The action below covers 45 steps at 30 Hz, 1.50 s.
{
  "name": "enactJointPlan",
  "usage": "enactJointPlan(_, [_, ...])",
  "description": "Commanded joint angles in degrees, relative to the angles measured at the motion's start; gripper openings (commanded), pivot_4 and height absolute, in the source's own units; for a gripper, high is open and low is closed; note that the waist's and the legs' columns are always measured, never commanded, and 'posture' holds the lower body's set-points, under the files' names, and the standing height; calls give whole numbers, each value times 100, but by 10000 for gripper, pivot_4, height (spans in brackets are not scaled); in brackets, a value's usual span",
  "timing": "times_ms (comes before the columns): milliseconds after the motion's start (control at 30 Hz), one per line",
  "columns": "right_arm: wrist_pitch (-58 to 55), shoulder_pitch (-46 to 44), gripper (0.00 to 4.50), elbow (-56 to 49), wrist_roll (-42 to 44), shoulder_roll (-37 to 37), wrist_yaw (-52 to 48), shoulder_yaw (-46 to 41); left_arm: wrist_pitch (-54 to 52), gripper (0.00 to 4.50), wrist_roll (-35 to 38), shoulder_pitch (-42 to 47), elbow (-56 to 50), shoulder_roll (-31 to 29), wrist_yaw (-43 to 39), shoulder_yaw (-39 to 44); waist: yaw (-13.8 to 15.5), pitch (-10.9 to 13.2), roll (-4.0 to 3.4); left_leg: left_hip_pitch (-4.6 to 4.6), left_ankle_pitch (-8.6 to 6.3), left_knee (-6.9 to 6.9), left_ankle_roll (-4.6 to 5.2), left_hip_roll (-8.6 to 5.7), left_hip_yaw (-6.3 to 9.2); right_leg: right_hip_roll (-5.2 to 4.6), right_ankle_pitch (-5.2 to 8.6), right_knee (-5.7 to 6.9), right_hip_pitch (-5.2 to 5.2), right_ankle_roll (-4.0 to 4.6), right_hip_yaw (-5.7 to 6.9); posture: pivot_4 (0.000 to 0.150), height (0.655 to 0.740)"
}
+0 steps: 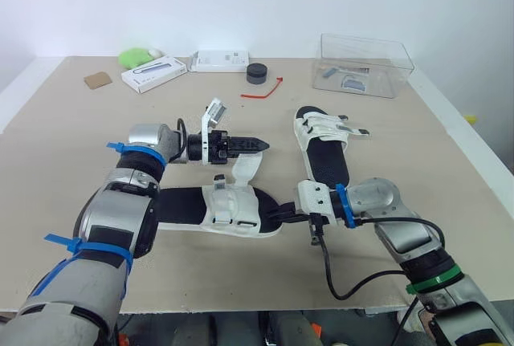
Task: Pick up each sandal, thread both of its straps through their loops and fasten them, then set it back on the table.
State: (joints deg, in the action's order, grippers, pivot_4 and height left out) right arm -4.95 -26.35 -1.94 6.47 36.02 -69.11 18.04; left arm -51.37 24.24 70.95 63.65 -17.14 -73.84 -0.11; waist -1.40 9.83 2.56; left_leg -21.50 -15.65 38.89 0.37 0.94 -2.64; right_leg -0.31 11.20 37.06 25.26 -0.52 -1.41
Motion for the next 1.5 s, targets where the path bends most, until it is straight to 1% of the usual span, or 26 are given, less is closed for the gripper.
enactJointPlan(33, [-89,108,0,-89,-110,110,71,-16,348,44361,-27,354,172,2,124,330,0,0,0,0,0,0,0,0,0,0,0,0,0,0,0,1500,7400])
enactJointPlan(167, [-111,129,0,-126,-107,130,99,-12,721,44361,-130,435,322,85,303,487,1,0,0,0,-1,0,0,-3,2,-3,1,0,0,-2,-1,1500,7400])
enactJointPlan(433, [-115,64,0,-65,-111,122,92,-1,1082,44361,-401,405,366,192,164,452,1,0,0,-2,-1,0,0,-8,9,-8,1,0,-1,-2,3,1500,7400])
enactJointPlan(567, [-103,38,0,-31,-119,103,83,18,1367,44361,-488,412,425,239,380,582,1,0,0,-3,-1,0,0,-8,9,-8,1,0,0,-2,3,1500,7400])
enactJointPlan(733, [-90,-1,0,15,-120,88,74,23,1628,44361,-569,421,478,260,453,644,1,0,0,-3,-1,0,0,-8,11,-9,1,0,-1,-2,4,1500,7400])
enactJointPlan(767, [-82,-1,0,22,-122,90,72,22,1655,42011,-579,417,486,256,434,652,1,0,0,-3,0,0,0,-9,10,-10,0,0,-1,-3,4,1500,7400])
enactJointPlan(800, [-76,3,0,26,-125,93,72,23,1661,38646,-592,409,491,251,403,649,1,0,0,-3,0,0,-1,-9,10,-10,0,0,-1,-3,4,1500,7400])
enactJointPlan(833, [-71,11,0,26,-129,94,75,23,1651,37701,-602,392,480,249,338,635,1,0,0,-3,0,0,-1,-9,10,-10,0,0,-1,-4,4,1500,7400])
enactJointPlan(900, [-75,16,0,18,-128,90,81,25,1582,28619,-612,376,458,252,204,607,1,0,0,-3,0,0,-1,-10,11,-10,0,0,-1,-4,4,1500,7400])
enactJointPlan(933, [-79,18,0,14,-128,87,85,26,1556,26403,-621,372,450,257,156,597,1,0,0,-3,0,0,-1,-10,10,-10,0,0,-1,-4,5,1500,7400])
enactJointPlan(1000, [-81,16,0,12,-128,82,90,29,1570,16408,-673,361,447,267,122,572,1,0,0,-3,0,0,-1,-10,10,-10,0,0,-1,-4,5,1500,7400])
enactJointPlan(1033, [-77,11,0,17,-130,78,90,31,1590,12796,-697,353,452,271,121,564,1,0,0,-3,0,0,-1,-10,10,-10,0,0,-1,-4,5,1500,7400])
enactJointPlan(1100, [-75,3,0,25,-130,72,91,33,1590,3227,-736,345,460,273,94,544,1,0,0,-3,0,0,-1,-10,11,-10,0,0,-1,-4,5,1500,7400])
enactJointPlan(1133, [-75,-2,0,31,-130,69,91,33,1576,264,-756,343,460,274,60,529,1,0,0,-3,0,0,-1,-10,11,-10,0,0,-1,-3,5,1500,7400])
enactJointPlan(1233, [-74,-10,0,39,-129,63,91,33,1604,264,-803,341,457,281,35,525,1,0,0,-3,0,0,-1,-10,11,-9,0,0,-1,-3,5,1500,7400])
enactJointPlan(1333, [-79,-14,0,34,-129,58,88,41,1892,264,-893,320,359,280,110,512,1,0,0,-3,0,0,-1,-10,11,-9,-1,0,-1,-3,5,1500,7400])
enactJointPlan(1500, [-105,36,0,-20,-119,83,102,24,3487,264,-1358,-396,-1289,122,64,-18,0,0,0,-2,1,0,-3,-3,11,-10,-7,3,-1,7,1,1500,7400])
